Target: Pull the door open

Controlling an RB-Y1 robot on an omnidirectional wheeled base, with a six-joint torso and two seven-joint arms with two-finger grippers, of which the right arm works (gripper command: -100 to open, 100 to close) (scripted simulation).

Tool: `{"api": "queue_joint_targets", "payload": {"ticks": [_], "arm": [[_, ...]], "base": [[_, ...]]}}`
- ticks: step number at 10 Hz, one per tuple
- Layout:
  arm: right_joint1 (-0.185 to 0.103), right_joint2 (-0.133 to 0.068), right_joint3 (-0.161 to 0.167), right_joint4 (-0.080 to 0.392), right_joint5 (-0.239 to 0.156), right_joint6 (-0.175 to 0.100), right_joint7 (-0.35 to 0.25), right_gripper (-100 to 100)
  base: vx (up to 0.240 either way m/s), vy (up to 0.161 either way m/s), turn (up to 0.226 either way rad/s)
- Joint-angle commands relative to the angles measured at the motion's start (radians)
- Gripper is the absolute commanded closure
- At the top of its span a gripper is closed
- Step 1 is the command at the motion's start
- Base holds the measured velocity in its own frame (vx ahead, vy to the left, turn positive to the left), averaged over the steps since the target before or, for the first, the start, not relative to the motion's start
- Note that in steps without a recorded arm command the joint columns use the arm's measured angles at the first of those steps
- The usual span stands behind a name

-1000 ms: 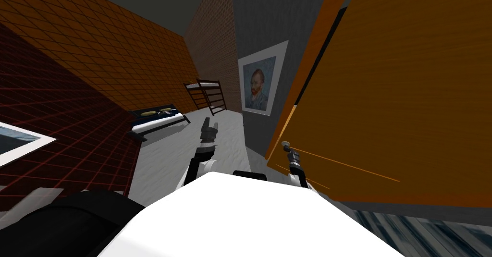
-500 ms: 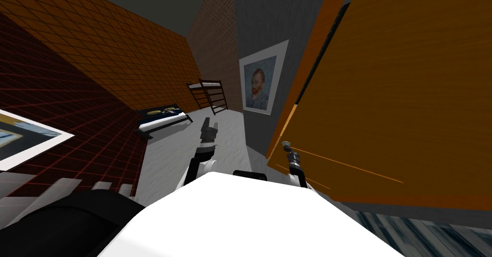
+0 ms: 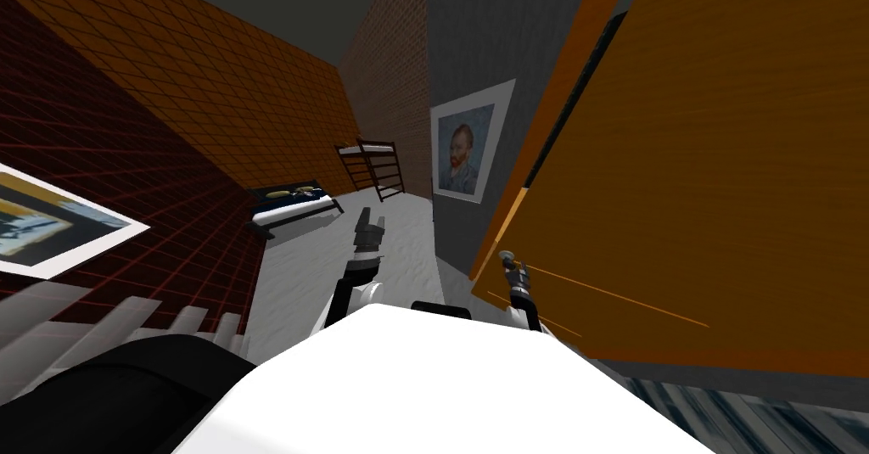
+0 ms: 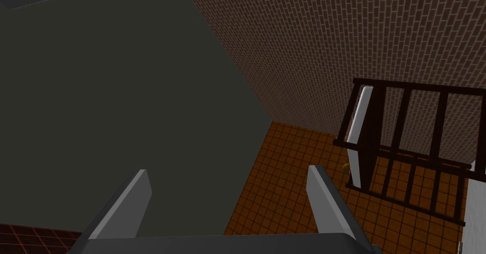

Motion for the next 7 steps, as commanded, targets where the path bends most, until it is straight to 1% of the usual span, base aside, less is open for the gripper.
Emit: {"api": "queue_joint_targets", "payload": {"ticks": [1,3,4,5,7], "arm": [[0.010,0.010,0.007,-0.032,-0.004,0.018,-0.018,-100],[0.005,0.018,0.014,-0.034,-0.027,0.018,-0.083,-100],[0.002,0.022,0.019,-0.035,-0.040,0.018,-0.110,-100],[0.002,0.022,0.019,-0.035,-0.040,0.018,-0.121,-100],[-0.004,0.031,0.028,-0.037,-0.068,0.019,-0.186,-100]], "base": [[-0.065,0.034,0.058],[-0.063,0.024,0.040],[-0.075,-0.003,0.054],[-0.054,-0.014,0.019],[-0.069,-0.017,0.052]]}}
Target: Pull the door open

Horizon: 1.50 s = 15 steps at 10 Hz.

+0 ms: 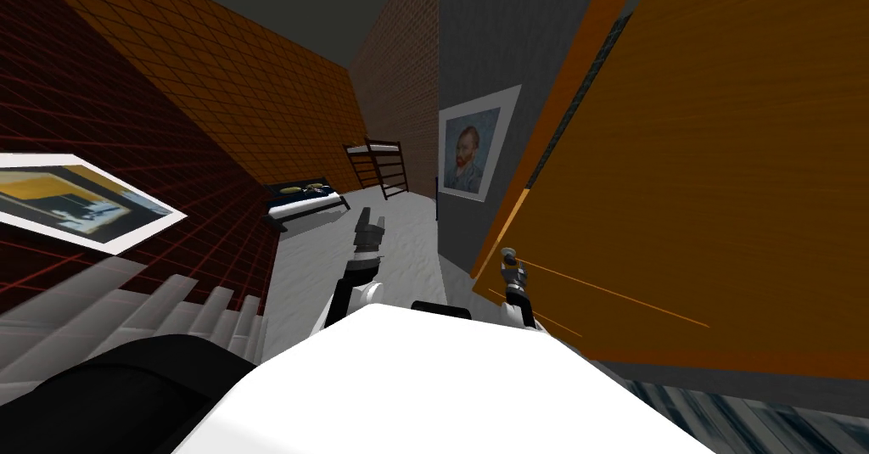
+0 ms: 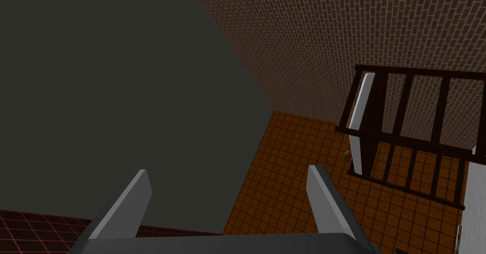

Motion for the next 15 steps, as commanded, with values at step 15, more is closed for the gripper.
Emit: {"api": "queue_joint_targets", "payload": {"ticks": [15], "arm": [[-0.032,0.048,0.050,-0.014,-0.147,0.005,-0.393,-100]], "base": [[-0.062,-0.008,0.038]]}}
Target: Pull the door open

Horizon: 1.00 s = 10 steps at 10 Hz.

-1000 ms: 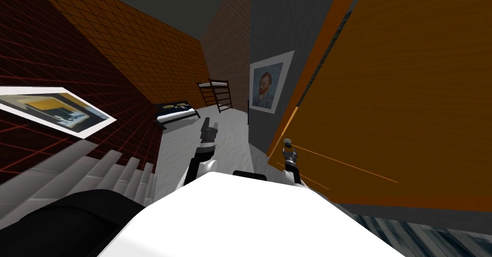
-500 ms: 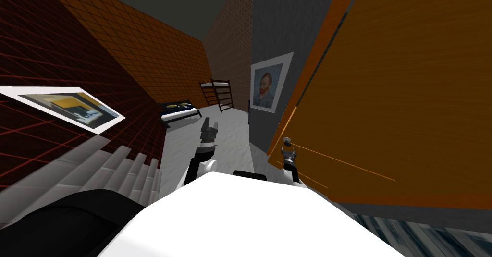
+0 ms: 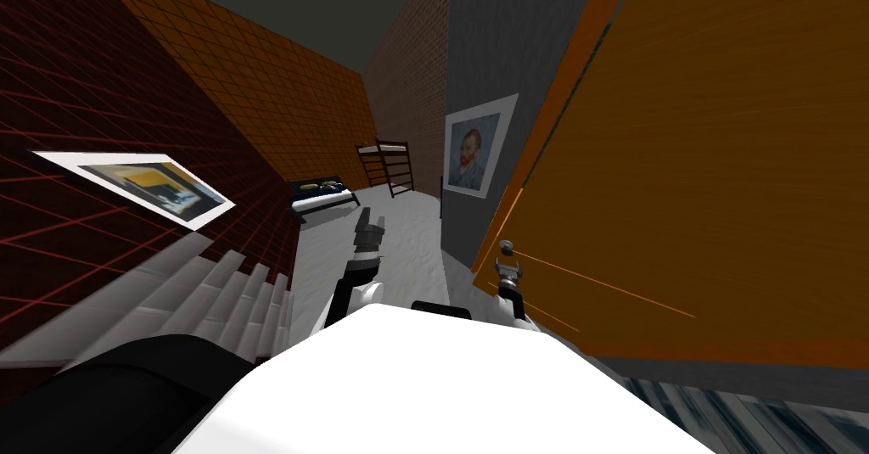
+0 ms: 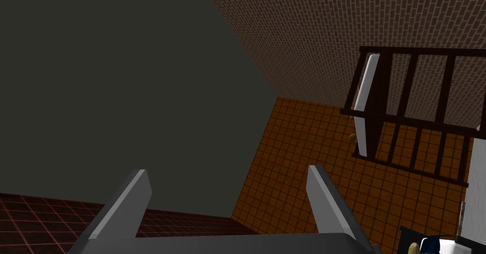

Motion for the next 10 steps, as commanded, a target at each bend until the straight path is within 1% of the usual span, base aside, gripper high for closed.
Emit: {"api": "queue_joint_targets", "payload": {"ticks": [1,2,4,5,9,10], "arm": [[-0.002,0.008,0.007,-0.007,-0.022,0.002,-0.050,-100],[-0.002,0.008,0.007,-0.007,-0.022,0.002,-0.066,-100],[-0.007,0.016,0.016,-0.009,-0.049,0.003,-0.129,-100],[-0.007,0.016,0.016,-0.009,-0.049,0.003,-0.141,-100],[-0.017,0.030,0.030,-0.012,-0.090,0.004,-0.260,-100],[-0.018,0.032,0.033,-0.013,-0.097,0.004,-0.282,-100]], "base": [[-0.089,-0.019,0.058],[-0.058,-0.018,0.015],[-0.063,-0.006,0.041],[-0.059,-0.014,0.018],[-0.073,-0.017,0.038],[-0.070,-0.011,0.029]]}}
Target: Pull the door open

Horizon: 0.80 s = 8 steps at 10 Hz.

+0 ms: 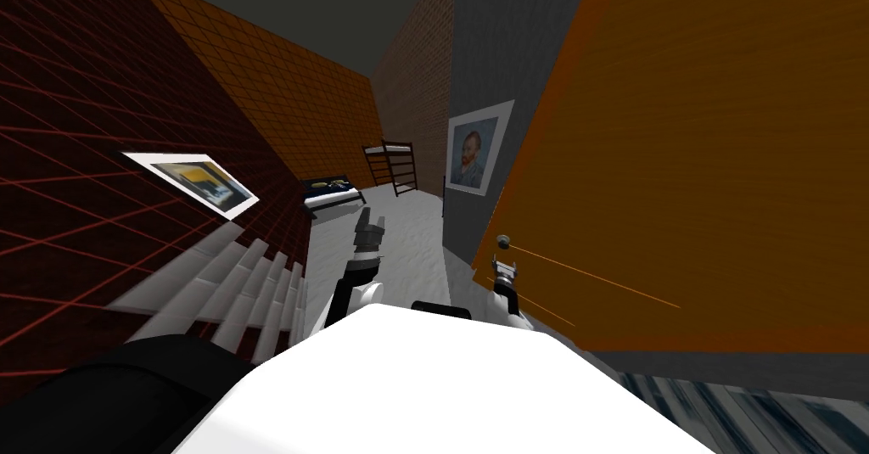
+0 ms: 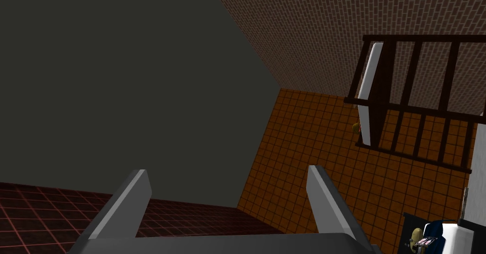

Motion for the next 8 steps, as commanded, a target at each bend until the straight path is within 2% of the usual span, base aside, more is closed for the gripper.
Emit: {"api": "queue_joint_targets", "payload": {"ticks": [1,2,3,4,7,8], "arm": [[0.000,0.004,0.004,-0.006,-0.011,0.003,-0.035,-100],[-0.001,0.006,0.006,-0.007,-0.018,0.003,-0.055,-100],[-0.001,0.005,0.004,-0.004,-0.014,0.002,-0.041,-100],[0.011,-0.020,0.004,-0.001,-0.017,0.000,-0.072,-100],[0.043,-0.085,0.001,0.010,-0.025,-0.005,-0.141,-100],[0.043,-0.085,0.001,0.010,-0.025,-0.005,-0.141,-100]], "base": [[-0.058,-0.009,0.023],[-0.060,-0.004,0.025],[-0.028,-0.001,0.004],[0.125,0.000,0.083],[0.232,-0.024,0.109],[0.136,0.000,0.032]]}}
